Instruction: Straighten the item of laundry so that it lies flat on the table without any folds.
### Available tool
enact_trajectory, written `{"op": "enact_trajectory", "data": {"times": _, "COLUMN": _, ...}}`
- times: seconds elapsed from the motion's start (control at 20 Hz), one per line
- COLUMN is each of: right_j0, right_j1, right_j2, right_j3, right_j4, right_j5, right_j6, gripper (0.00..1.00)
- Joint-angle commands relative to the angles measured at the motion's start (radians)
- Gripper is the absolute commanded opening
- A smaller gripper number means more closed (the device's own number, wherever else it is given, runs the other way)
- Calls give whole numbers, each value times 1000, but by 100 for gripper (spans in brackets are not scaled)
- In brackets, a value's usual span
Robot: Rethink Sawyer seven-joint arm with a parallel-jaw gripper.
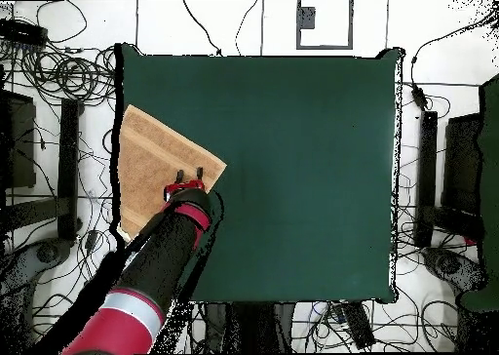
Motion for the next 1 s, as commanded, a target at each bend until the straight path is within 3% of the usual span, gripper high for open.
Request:
{"op": "enact_trajectory", "data": {"times": 0.05, "right_j0": -7, "right_j1": 149, "right_j2": 7, "right_j3": 125, "right_j4": 52, "right_j5": 28, "right_j6": 25, "gripper": 100}}
{"op": "enact_trajectory", "data": {"times": 0.6, "right_j0": 10, "right_j1": 151, "right_j2": -12, "right_j3": 122, "right_j4": 61, "right_j5": 48, "right_j6": 4, "gripper": 100}}
{"op": "enact_trajectory", "data": {"times": 1.0, "right_j0": 73, "right_j1": 181, "right_j2": -108, "right_j3": 115, "right_j4": 81, "right_j5": 67, "right_j6": -29, "gripper": 100}}
